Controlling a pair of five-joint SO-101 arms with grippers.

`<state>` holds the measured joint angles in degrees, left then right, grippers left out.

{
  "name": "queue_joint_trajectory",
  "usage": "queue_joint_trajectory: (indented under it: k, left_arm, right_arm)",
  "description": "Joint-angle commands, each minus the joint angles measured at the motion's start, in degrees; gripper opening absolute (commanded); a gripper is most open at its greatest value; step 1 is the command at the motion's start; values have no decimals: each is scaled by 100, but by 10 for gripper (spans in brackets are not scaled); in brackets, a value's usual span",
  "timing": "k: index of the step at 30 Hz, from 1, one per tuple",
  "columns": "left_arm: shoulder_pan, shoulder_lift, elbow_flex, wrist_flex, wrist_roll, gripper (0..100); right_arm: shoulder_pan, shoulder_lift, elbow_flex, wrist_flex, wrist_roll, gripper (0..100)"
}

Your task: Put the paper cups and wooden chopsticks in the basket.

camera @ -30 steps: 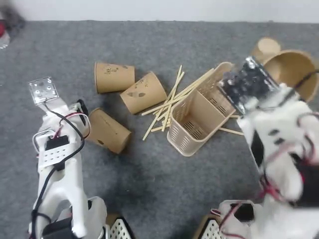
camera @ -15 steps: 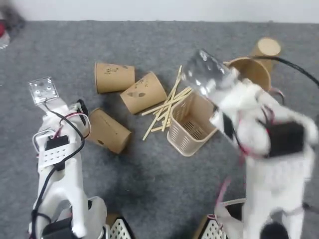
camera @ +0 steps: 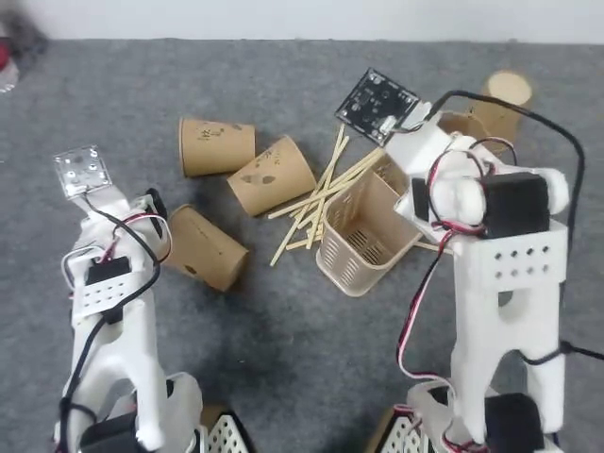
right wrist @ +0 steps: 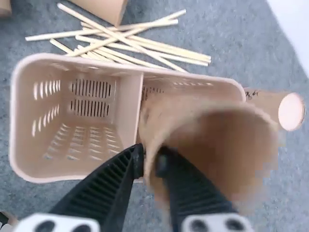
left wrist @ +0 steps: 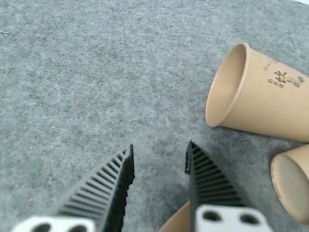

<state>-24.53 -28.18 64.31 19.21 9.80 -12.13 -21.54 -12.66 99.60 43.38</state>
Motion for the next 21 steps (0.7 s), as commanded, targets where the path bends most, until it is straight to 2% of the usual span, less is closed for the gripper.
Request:
queue_joint_trajectory:
  k: [1,9,12,16,18,21]
  left_arm:
    - [44,-18,-40,-132,9,177]
    - [44,-18,-40,-132,9,177]
    - [18,-18,-40,-132,9,177]
    - [18,-18,-40,-132,9,177]
    - [35,-18,-40,-132,9,177]
    - [35,-18,-40,-132,9,177]
  right_arm:
    - [145,-31,-149,-127,53,259]
    - [251,-585,-158,-303,88,240]
    - [989,-822,-123,-954,70,179]
    - [2053,-593,325,-2202,35,0]
    - [2422,-295,571,-2765,-185,29]
    - [2870,382,712,-3785,-800,9]
